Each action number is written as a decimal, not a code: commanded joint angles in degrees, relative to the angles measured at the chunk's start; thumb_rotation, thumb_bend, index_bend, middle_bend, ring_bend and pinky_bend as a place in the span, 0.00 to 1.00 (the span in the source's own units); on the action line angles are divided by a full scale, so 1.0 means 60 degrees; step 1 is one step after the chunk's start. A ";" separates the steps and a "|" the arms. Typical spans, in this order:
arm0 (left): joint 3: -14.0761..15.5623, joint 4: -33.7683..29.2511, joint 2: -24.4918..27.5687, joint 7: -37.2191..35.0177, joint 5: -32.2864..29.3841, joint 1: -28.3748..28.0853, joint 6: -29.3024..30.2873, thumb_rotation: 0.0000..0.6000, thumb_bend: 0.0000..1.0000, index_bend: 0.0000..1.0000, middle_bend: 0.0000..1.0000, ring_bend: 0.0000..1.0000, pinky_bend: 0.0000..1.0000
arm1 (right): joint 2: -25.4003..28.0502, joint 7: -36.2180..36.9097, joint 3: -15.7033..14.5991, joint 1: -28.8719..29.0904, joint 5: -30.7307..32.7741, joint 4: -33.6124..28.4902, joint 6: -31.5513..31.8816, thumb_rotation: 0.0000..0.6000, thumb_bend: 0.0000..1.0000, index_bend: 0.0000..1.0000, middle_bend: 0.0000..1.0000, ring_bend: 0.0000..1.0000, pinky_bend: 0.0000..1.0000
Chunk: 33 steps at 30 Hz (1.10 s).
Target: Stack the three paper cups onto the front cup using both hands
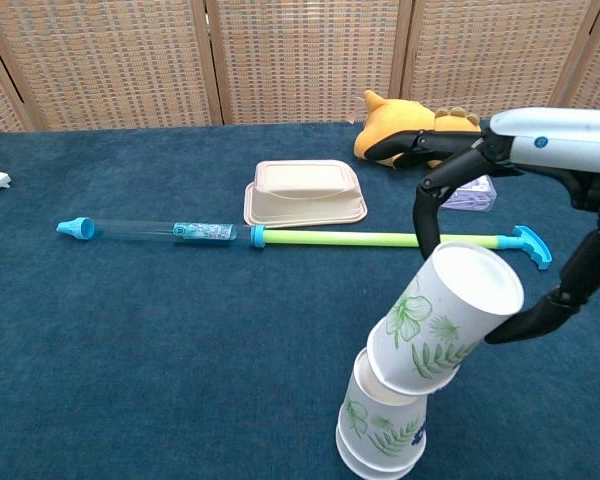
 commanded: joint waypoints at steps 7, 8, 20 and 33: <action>-0.0005 0.0000 0.0002 0.0009 -0.0005 -0.0001 -0.0027 1.00 0.14 0.13 0.00 0.00 0.07 | -0.0143 -0.0188 -0.0058 0.0052 0.0109 0.0027 -0.0179 1.00 0.18 0.61 0.09 0.00 0.25; -0.0009 -0.0001 0.0002 0.0011 -0.0008 -0.0001 -0.0028 1.00 0.14 0.13 0.00 0.00 0.07 | -0.0161 -0.0201 -0.0057 0.0055 0.0114 0.0036 -0.0182 1.00 0.18 0.61 0.09 0.00 0.25; -0.0029 0.0001 -0.0003 0.0021 -0.0037 -0.0001 -0.0054 1.00 0.14 0.13 0.00 0.00 0.07 | -0.0526 -0.0465 -0.0003 0.0129 0.0311 0.0155 -0.0307 1.00 0.18 0.56 0.06 0.00 0.25; -0.0066 0.0015 0.0021 -0.0056 -0.0081 -0.0004 -0.0072 1.00 0.14 0.13 0.00 0.00 0.07 | -0.0831 -0.0768 0.0079 0.0116 0.0626 0.0362 -0.0306 1.00 0.16 0.33 0.00 0.00 0.23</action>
